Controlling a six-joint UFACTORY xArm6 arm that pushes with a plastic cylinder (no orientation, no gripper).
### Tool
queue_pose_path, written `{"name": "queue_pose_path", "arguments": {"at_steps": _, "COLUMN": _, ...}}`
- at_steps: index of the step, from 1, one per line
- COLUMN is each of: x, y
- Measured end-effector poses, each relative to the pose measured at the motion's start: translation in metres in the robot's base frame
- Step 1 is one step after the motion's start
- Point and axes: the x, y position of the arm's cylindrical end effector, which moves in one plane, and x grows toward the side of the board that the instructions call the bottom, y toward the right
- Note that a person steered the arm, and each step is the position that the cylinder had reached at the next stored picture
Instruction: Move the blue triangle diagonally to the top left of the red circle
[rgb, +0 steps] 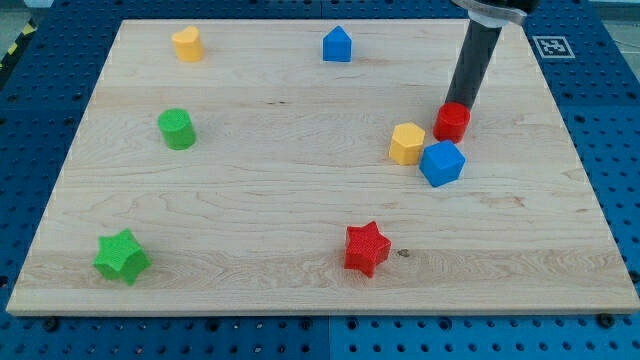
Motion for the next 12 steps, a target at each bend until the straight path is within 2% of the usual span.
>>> {"name": "queue_pose_path", "arguments": {"at_steps": 6, "x": 0.015, "y": -0.006}}
{"name": "queue_pose_path", "arguments": {"at_steps": 7, "x": -0.002, "y": -0.006}}
{"name": "queue_pose_path", "arguments": {"at_steps": 10, "x": -0.008, "y": -0.002}}
{"name": "queue_pose_path", "arguments": {"at_steps": 11, "x": -0.027, "y": 0.005}}
{"name": "queue_pose_path", "arguments": {"at_steps": 12, "x": -0.066, "y": 0.005}}
